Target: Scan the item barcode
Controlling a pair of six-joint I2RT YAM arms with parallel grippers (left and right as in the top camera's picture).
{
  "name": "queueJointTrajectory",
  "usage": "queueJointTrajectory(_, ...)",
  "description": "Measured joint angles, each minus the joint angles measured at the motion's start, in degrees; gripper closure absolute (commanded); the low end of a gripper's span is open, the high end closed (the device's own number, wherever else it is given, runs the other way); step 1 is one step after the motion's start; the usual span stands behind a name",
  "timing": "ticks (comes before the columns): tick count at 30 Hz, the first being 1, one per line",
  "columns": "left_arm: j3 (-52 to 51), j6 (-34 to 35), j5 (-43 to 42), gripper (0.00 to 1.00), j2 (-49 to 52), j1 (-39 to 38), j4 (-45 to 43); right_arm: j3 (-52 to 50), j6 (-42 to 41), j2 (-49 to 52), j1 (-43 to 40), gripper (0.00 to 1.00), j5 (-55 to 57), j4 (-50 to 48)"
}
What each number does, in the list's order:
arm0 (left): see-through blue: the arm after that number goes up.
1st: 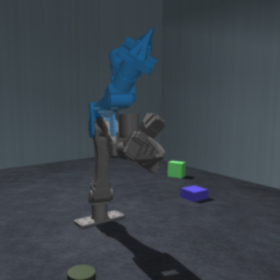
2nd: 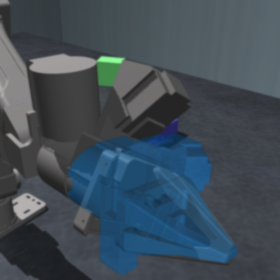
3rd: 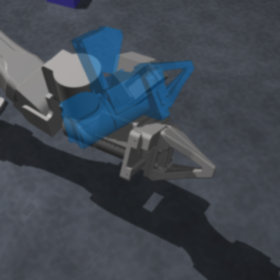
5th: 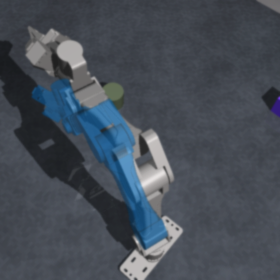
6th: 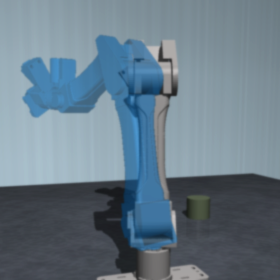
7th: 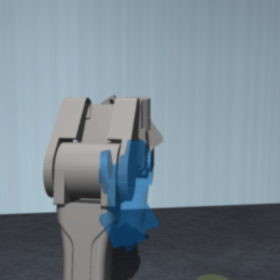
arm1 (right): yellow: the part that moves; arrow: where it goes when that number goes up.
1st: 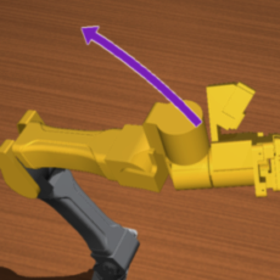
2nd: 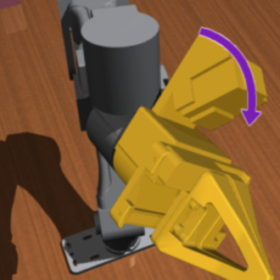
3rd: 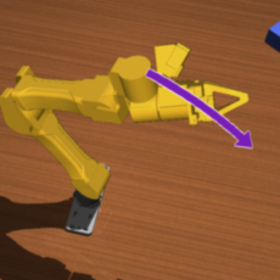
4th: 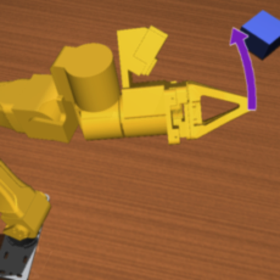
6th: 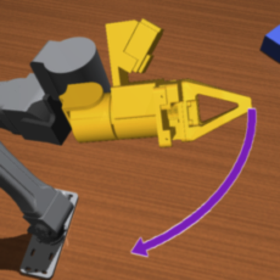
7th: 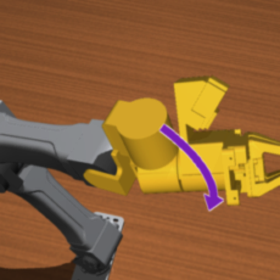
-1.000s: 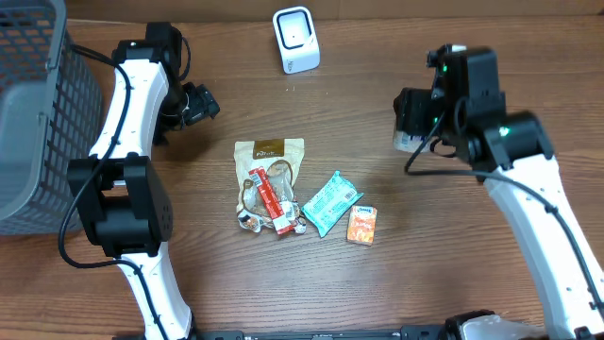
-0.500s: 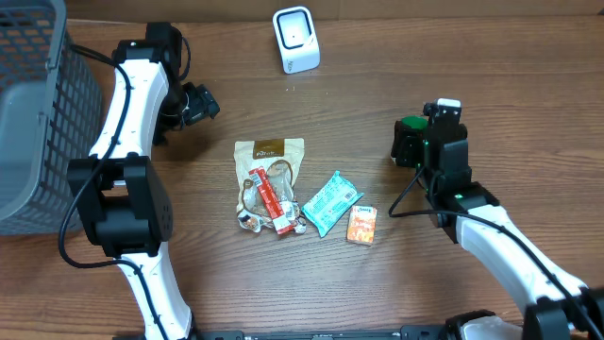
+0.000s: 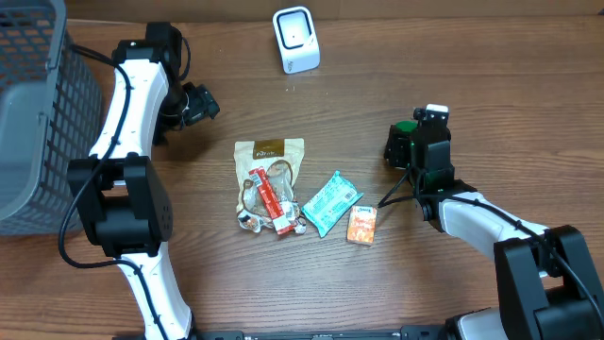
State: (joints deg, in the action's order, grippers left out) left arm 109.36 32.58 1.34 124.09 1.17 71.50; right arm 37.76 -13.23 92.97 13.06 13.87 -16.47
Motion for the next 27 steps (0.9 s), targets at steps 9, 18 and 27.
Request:
queueJointTrajectory(9,0.0,0.0,0.0,0.0,0.0,0.0,0.0,0.0,-0.04,-0.24,0.0,0.0,0.07,1.49)
queueJointTrajectory(18,0.0,0.02,0.02,0.0,0.02,0.0,-0.02,4.79,-0.28,-13.0,0.0,0.0,-0.11,21.84)
queueJointTrajectory(27,0.0,0.0,0.0,0.0,0.02,0.0,-0.02,28.92,-7.08,-15.13,-0.09,0.0,-0.26,54.62)
